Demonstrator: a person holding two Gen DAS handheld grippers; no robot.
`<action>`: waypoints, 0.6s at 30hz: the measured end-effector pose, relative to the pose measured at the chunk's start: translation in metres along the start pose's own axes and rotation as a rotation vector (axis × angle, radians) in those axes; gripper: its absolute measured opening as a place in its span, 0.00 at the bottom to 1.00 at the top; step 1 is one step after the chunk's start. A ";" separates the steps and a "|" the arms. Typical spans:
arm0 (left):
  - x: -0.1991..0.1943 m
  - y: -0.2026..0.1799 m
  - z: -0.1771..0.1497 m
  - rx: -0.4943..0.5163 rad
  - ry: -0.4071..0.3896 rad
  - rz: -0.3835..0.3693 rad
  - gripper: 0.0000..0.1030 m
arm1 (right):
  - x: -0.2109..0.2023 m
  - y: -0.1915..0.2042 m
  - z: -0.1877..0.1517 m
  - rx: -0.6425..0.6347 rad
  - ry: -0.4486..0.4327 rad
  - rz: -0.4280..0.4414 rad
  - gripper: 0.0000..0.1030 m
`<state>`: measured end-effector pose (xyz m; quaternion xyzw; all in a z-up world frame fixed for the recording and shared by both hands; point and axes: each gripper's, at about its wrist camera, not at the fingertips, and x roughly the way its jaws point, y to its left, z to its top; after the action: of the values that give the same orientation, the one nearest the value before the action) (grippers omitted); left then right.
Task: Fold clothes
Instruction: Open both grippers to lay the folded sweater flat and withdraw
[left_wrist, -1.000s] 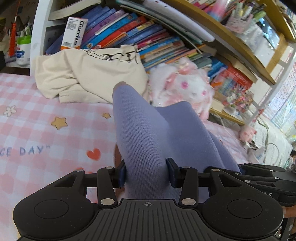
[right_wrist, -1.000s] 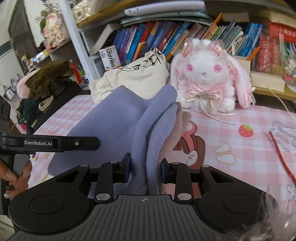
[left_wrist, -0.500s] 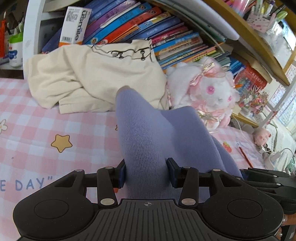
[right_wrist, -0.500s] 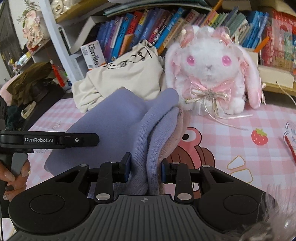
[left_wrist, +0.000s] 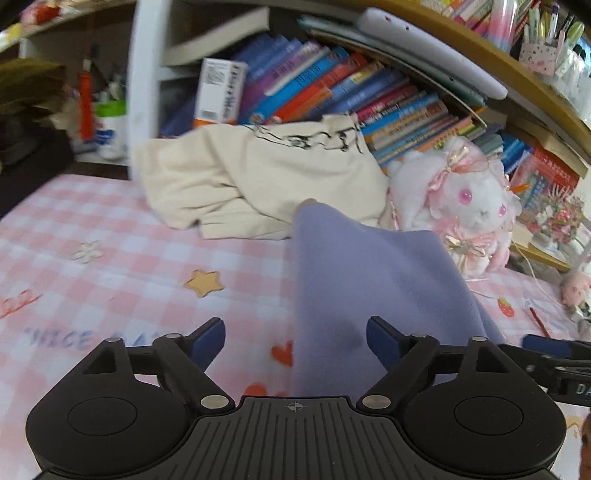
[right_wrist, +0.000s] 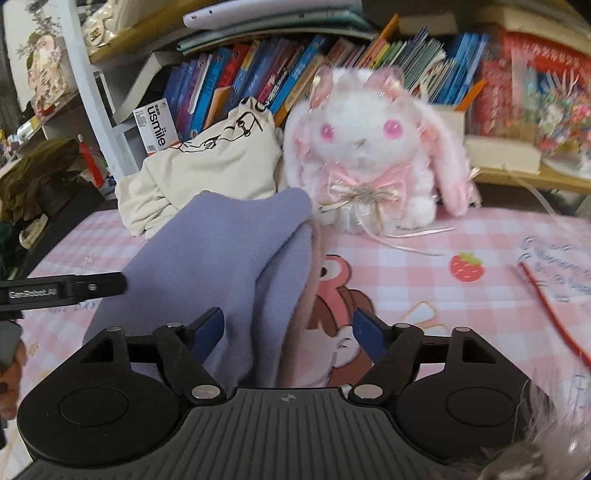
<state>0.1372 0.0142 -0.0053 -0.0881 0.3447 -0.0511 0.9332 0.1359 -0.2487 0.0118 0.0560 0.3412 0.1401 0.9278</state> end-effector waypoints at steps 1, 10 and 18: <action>-0.005 -0.002 -0.005 -0.003 -0.008 0.014 0.87 | -0.006 0.000 -0.003 -0.012 -0.005 -0.010 0.78; -0.049 -0.038 -0.053 0.027 -0.067 0.121 0.89 | -0.050 0.008 -0.041 -0.048 -0.052 -0.111 0.88; -0.079 -0.076 -0.080 0.141 -0.114 0.163 0.97 | -0.075 0.008 -0.073 -0.051 -0.088 -0.218 0.98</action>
<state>0.0227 -0.0585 0.0005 0.0031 0.2928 0.0060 0.9562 0.0323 -0.2626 0.0046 0.0010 0.3005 0.0445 0.9527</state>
